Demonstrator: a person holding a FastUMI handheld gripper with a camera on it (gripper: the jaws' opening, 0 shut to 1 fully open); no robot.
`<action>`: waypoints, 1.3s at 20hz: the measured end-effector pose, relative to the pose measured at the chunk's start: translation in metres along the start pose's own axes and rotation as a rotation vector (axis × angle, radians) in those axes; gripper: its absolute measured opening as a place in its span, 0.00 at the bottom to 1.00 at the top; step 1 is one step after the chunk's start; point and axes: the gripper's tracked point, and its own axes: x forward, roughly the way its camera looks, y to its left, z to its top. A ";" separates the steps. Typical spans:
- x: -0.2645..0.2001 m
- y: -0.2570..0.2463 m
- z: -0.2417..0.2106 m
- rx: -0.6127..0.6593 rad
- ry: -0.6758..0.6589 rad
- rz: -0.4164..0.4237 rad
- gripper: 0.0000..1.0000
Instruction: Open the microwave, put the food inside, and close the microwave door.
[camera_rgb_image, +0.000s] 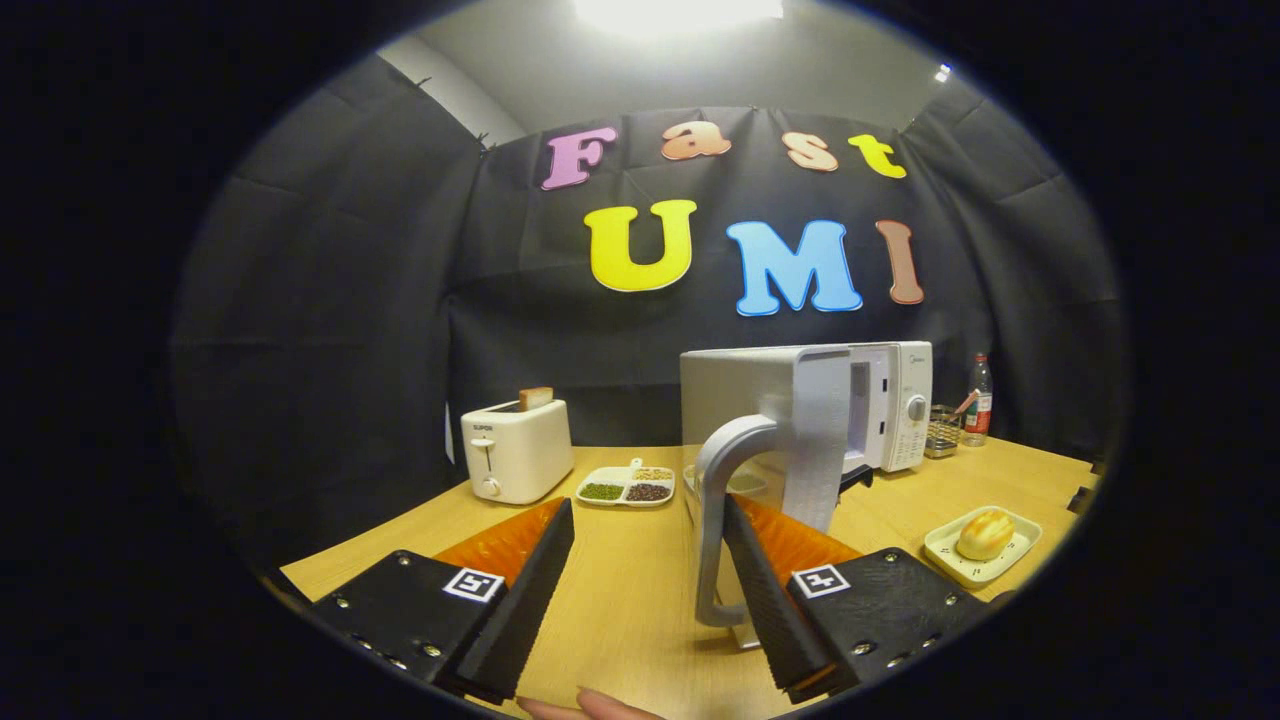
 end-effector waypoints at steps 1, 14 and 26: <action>-0.009 0.004 0.000 0.003 0.003 0.049 0.89; -0.045 -0.102 0.036 -0.048 0.015 0.370 0.90; -0.006 -0.289 -0.019 -0.031 0.230 0.275 0.91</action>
